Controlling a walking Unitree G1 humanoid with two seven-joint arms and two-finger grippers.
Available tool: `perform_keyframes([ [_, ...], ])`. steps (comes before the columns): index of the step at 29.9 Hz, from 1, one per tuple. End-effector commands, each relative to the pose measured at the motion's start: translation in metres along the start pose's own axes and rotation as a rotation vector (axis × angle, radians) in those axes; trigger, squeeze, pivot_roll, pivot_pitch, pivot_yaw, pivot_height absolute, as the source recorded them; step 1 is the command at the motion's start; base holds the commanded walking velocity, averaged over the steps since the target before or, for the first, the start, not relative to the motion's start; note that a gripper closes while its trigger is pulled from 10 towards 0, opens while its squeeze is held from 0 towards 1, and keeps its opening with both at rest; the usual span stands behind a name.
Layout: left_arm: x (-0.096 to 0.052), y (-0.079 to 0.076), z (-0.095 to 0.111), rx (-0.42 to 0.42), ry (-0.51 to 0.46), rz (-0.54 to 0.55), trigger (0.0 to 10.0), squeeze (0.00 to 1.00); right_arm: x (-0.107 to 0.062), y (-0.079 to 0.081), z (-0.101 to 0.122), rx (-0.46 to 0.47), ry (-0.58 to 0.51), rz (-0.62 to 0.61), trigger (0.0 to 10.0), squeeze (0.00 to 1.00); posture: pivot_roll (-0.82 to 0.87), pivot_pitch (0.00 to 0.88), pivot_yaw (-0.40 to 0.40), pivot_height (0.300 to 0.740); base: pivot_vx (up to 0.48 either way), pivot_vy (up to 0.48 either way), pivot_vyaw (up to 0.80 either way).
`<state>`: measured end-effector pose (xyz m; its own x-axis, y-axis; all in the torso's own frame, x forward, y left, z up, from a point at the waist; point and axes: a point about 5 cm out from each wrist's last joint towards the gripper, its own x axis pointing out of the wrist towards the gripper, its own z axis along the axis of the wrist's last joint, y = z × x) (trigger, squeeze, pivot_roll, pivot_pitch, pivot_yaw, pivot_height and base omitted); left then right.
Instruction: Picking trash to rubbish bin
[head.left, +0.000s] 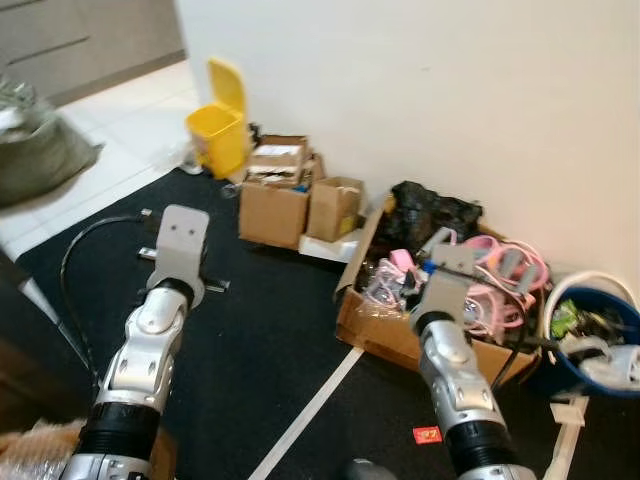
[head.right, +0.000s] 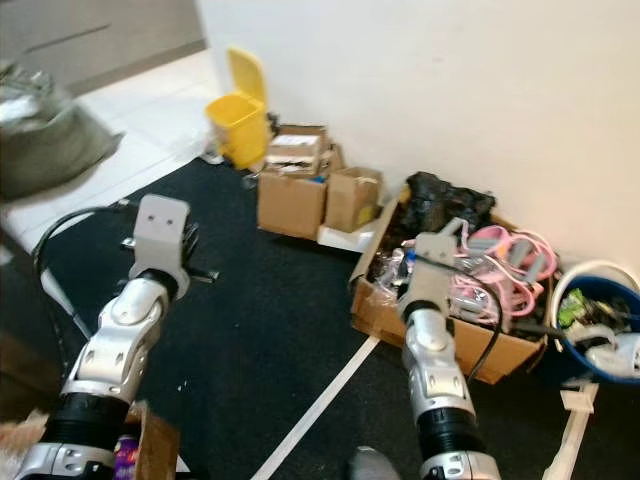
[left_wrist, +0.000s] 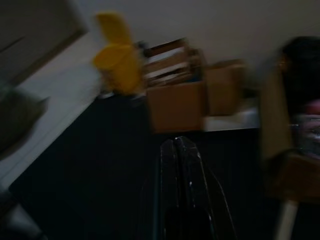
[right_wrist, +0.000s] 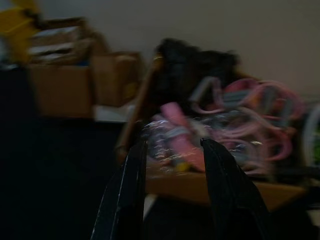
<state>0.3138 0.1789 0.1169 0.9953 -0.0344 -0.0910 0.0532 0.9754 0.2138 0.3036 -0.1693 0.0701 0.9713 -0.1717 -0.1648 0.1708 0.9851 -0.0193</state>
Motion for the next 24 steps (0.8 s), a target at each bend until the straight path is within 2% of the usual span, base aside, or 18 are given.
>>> perform_keyframes([
  [1, 0.0009, 0.0008, -0.0003, 0.008, 0.008, -0.001, 10.0, 0.0, 0.0, -0.0022, 0.0017, 0.006, -0.006, -0.016, 10.0, 0.0, 0.05, 0.03, 0.064, 0.74, 0.0, 0.0, -0.8],
  [11, -0.0005, 0.0012, -0.0031, 0.006, 0.015, 0.004, 10.0, 0.0, 0.0027, -0.0066, 0.0048, -0.003, -0.011, -0.031, 10.0, 0.0, 0.04, 0.032, 0.059, 0.74, 0.0, 0.0, -0.8],
  [24, -0.0067, 0.0016, -0.0083, -0.019, 0.023, 0.049, 10.0, 0.0, 0.0084, -0.0041, 0.0097, -0.031, -0.012, 0.005, 10.0, 0.0, 0.05, 0.039, 0.003, 0.74, 0.0, 0.0, -0.8],
])
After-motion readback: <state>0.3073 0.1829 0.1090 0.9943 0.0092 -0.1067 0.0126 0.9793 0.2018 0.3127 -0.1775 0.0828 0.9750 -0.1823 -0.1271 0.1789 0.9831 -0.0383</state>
